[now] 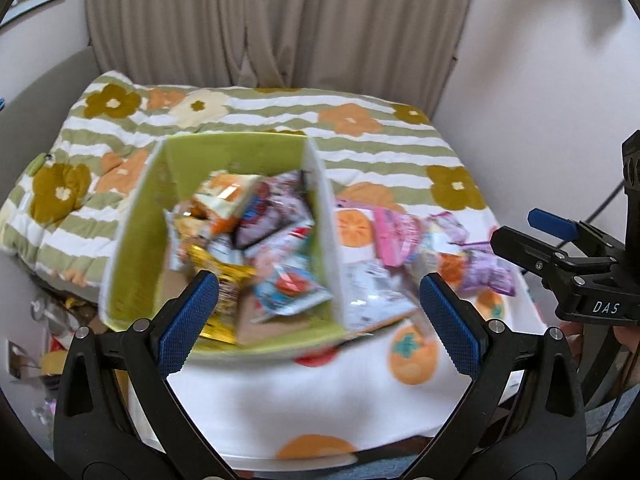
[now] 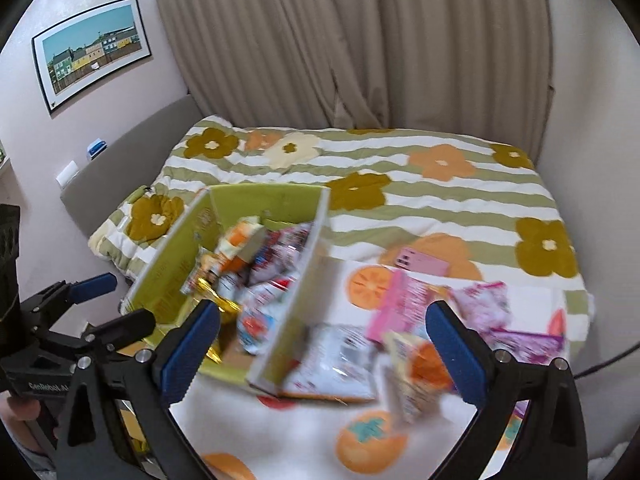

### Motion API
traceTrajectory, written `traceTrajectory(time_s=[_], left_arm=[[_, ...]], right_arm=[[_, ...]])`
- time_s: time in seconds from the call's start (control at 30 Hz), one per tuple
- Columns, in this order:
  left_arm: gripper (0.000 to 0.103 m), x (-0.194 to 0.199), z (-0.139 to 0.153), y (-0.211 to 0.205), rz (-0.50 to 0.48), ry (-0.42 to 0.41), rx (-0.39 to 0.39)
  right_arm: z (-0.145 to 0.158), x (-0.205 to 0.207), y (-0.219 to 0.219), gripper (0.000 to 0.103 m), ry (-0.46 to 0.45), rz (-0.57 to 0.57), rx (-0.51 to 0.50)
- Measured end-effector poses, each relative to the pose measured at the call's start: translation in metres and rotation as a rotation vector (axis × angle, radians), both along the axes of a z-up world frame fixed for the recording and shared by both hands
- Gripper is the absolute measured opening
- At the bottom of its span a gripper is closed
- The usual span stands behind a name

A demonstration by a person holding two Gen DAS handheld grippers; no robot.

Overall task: Organize snacks
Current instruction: 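Move both tools back over the remaining snacks on the sheet, then grasp the white cheese-stick bag with the left tool while the right tool grasps the purple cartoon bag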

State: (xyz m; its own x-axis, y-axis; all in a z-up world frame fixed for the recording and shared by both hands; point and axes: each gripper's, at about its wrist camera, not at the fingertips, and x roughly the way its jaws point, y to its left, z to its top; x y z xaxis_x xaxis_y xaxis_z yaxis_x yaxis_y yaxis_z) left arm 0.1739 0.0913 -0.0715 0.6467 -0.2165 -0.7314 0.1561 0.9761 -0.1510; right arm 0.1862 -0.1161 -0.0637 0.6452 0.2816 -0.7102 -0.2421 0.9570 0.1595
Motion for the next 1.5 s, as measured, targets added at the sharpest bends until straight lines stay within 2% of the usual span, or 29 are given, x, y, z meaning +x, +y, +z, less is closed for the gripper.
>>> traceTrajectory(time_s=[0.23, 0.4, 0.53, 0.77, 0.97, 1.03, 1.2, 1.33, 1.5], left_arm=[[0.1, -0.025, -0.012, -0.066, -0.039, 0.005, -0.026], [0.1, -0.028, -0.022, -0.1, -0.075, 0.025, -0.047], [0.1, -0.016, -0.031, -0.124, -0.113, 0.056, -0.064], [0.1, 0.03, -0.055, -0.16, -0.178, 0.119, -0.041], [0.1, 0.069, -0.081, -0.185, -0.273, 0.174, 0.025], [0.1, 0.079, -0.088, -0.196, -0.318, 0.185, 0.069], [0.1, 0.092, -0.105, -0.223, -0.424, 0.174, 0.225], [0.1, 0.091, -0.123, -0.247, -0.51, 0.14, 0.38], [0.1, 0.094, -0.138, -0.261, -0.561, 0.118, 0.474]], right_arm=[[-0.005, -0.035, -0.07, 0.102, 0.038, -0.053, -0.009], [-0.012, -0.053, -0.11, 0.102, 0.05, -0.099, -0.014], [-0.018, -0.061, -0.139, 0.102, 0.054, -0.152, -0.007], [-0.04, -0.052, -0.174, 0.102, 0.1, -0.213, 0.035], [-0.063, -0.027, -0.19, 0.102, 0.166, -0.258, 0.072], [-0.071, -0.017, -0.195, 0.102, 0.19, -0.272, 0.088], [-0.096, 0.012, -0.203, 0.102, 0.262, -0.314, 0.114], [-0.112, 0.027, -0.204, 0.102, 0.287, -0.344, 0.132], [-0.133, 0.043, -0.206, 0.102, 0.337, -0.365, 0.14]])
